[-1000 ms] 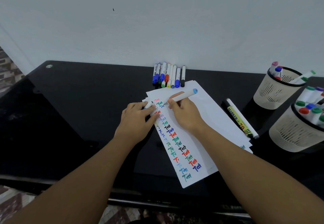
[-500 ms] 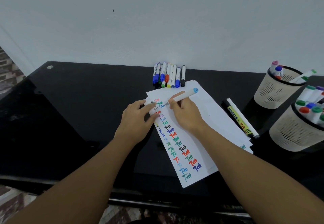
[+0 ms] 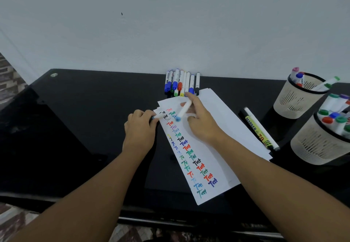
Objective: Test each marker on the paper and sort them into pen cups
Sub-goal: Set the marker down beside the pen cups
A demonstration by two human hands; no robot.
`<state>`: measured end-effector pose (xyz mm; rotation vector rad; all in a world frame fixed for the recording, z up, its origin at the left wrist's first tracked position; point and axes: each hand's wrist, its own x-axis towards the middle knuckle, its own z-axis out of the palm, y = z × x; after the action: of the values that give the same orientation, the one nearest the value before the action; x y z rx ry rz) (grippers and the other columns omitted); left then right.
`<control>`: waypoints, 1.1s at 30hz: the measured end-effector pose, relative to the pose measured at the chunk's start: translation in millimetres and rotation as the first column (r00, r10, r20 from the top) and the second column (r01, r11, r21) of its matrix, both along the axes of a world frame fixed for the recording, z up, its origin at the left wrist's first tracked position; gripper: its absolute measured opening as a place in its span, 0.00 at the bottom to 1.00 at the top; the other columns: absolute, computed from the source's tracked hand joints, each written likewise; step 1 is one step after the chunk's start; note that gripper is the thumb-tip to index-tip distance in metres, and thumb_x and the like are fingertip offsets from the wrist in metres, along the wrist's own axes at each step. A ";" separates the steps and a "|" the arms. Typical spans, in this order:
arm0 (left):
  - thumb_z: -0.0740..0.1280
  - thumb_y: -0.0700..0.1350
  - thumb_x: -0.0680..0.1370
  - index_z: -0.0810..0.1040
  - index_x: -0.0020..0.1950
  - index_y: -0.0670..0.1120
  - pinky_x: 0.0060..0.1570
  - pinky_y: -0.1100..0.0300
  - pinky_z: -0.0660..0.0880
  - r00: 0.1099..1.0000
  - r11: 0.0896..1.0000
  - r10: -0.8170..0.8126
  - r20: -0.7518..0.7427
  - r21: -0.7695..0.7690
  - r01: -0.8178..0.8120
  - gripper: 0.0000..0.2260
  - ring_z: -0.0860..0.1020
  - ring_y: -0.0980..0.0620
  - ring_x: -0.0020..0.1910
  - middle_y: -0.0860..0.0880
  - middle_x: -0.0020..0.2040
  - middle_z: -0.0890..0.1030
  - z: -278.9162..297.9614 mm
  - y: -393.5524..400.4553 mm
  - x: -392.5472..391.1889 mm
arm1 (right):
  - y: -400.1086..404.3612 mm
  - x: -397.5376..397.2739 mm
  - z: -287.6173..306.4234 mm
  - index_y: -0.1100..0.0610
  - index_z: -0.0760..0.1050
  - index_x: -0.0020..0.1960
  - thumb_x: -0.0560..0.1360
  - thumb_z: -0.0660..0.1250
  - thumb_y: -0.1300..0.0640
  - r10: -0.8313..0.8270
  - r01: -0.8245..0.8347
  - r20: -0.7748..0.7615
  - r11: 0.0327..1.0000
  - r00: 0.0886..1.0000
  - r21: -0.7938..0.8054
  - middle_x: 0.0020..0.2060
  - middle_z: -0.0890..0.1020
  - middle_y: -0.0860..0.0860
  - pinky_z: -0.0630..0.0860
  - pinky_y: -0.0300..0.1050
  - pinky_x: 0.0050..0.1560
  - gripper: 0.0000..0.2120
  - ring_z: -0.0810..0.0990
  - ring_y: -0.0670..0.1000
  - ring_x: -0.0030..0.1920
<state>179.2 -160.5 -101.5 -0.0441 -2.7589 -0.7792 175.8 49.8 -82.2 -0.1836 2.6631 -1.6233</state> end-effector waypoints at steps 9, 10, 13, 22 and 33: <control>0.64 0.47 0.83 0.76 0.61 0.51 0.51 0.50 0.77 0.996 0.989 -0.081 -0.043 0.122 0.086 0.07 0.75 0.53 0.52 0.52 0.52 0.81 2.4 -1.6 2.6 | 4.8 0.0 30.0 0.39 0.66 0.70 0.85 0.64 0.53 -0.083 0.079 -0.017 0.984 0.996 -0.162 0.58 0.82 0.48 0.83 0.50 0.54 0.17 0.85 0.48 0.41; 0.64 0.47 0.83 0.76 0.61 0.52 0.50 0.50 0.78 0.995 0.987 -0.085 -0.048 0.130 0.090 0.07 0.76 0.54 0.51 0.53 0.52 0.81 2.0 -1.7 2.6 | 7.6 1.1 31.6 0.39 0.62 0.73 0.84 0.65 0.52 -0.031 0.031 -0.038 0.999 0.999 -0.013 0.58 0.83 0.48 0.82 0.49 0.53 0.21 0.84 0.49 0.43; 0.64 0.48 0.83 0.76 0.61 0.53 0.50 0.49 0.78 0.993 0.982 -0.098 -0.071 0.156 0.108 0.07 0.77 0.54 0.51 0.53 0.51 0.81 0.7 -2.9 2.9 | 13.4 0.5 32.7 0.46 0.69 0.70 0.83 0.65 0.48 0.083 -0.026 -0.079 0.833 0.993 0.553 0.61 0.83 0.47 0.79 0.50 0.55 0.16 0.82 0.51 0.53; 0.64 0.46 0.83 0.76 0.63 0.50 0.48 0.52 0.78 0.983 0.981 -0.146 -0.111 0.113 0.159 0.09 0.77 0.55 0.47 0.54 0.50 0.80 6.4 -0.2 7.6 | 19.7 0.5 36.3 0.43 0.74 0.70 0.85 0.62 0.48 0.173 -0.037 -0.131 0.726 0.976 0.686 0.59 0.82 0.48 0.78 0.52 0.57 0.15 0.79 0.51 0.56; 0.65 0.47 0.83 0.77 0.66 0.50 0.41 0.64 0.73 0.947 0.957 -0.289 -0.138 -0.013 0.290 0.11 0.77 0.57 0.43 0.52 0.51 0.83 8.9 3.0 13.8 | 4.0 2.6 29.7 0.44 0.68 0.71 0.84 0.62 0.45 0.307 -0.127 -0.129 0.690 0.943 0.712 0.62 0.81 0.47 0.78 0.46 0.53 0.16 0.80 0.49 0.55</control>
<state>193.0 -157.5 -92.6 -0.4934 -2.6485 -0.8223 178.3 53.8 -52.4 -0.6777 3.0544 -0.4615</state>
